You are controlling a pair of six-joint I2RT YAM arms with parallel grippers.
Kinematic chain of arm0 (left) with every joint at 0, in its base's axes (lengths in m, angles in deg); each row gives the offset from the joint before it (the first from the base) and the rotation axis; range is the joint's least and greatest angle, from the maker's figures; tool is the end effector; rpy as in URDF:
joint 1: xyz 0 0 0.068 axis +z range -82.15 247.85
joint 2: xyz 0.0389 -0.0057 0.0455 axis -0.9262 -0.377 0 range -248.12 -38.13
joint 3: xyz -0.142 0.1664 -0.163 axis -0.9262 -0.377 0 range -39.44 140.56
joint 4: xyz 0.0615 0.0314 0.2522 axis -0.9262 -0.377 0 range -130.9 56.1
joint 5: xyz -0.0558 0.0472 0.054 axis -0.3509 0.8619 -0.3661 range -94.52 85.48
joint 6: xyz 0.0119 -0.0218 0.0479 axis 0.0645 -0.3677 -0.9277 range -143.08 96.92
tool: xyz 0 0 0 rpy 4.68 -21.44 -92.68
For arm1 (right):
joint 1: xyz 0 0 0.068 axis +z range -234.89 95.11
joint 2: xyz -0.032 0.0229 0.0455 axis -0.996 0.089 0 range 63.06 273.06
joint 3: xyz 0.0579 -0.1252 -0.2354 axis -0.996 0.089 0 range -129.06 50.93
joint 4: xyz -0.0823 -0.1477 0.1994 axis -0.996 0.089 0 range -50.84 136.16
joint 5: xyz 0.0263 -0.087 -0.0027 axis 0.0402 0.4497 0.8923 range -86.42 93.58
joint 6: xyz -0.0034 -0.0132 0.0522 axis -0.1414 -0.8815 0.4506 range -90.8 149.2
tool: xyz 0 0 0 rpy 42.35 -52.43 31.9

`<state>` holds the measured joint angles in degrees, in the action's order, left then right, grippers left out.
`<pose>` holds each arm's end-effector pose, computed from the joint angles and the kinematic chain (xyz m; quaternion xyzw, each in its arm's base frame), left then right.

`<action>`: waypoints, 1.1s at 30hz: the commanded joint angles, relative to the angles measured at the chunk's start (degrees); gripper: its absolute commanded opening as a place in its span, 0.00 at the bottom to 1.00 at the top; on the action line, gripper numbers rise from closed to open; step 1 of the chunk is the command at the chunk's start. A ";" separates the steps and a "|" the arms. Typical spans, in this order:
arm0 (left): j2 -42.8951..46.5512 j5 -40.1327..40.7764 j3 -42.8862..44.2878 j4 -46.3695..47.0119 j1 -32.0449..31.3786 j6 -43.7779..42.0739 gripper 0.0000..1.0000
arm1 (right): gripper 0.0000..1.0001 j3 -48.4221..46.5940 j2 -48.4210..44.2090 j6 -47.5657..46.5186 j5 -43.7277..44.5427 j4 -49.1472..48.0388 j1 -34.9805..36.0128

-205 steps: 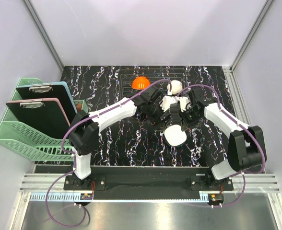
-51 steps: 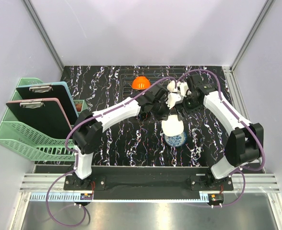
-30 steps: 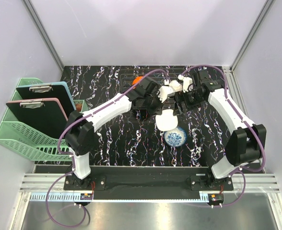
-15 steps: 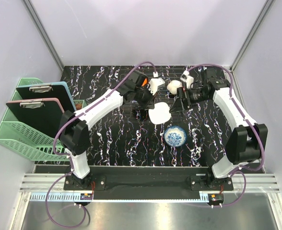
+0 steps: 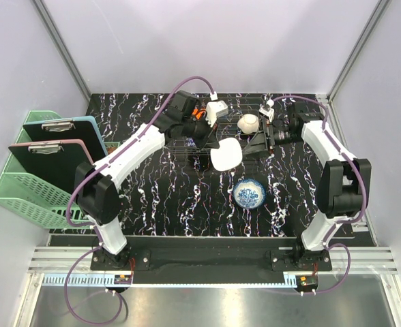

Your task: Load the bowls into the dish rack

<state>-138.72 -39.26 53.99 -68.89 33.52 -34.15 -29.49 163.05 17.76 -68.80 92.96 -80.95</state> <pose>0.3152 -0.2399 0.3327 0.4484 0.7581 -0.3453 0.3241 0.3377 0.0573 0.2668 -0.1916 0.7800 0.5753 0.1547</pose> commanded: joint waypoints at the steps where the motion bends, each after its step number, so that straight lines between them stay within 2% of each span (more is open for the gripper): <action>1: 1.90 -3.67 3.17 3.34 -0.30 0.79 0.00 | 1.00 -1.84 1.09 1.33 -8.29 -0.71 0.01; 21: 0.58 -1.82 2.02 4.75 -1.09 0.52 0.00 | 1.00 -0.53 3.55 1.60 -15.77 -0.89 -0.08; 33: -1.35 0.11 2.11 5.54 -2.50 0.35 0.00 | 0.99 0.79 0.83 1.42 -17.71 -0.89 -0.08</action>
<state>-139.27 -39.26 54.20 -66.83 31.25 -34.00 -29.23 166.74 19.05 -80.15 92.75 -80.95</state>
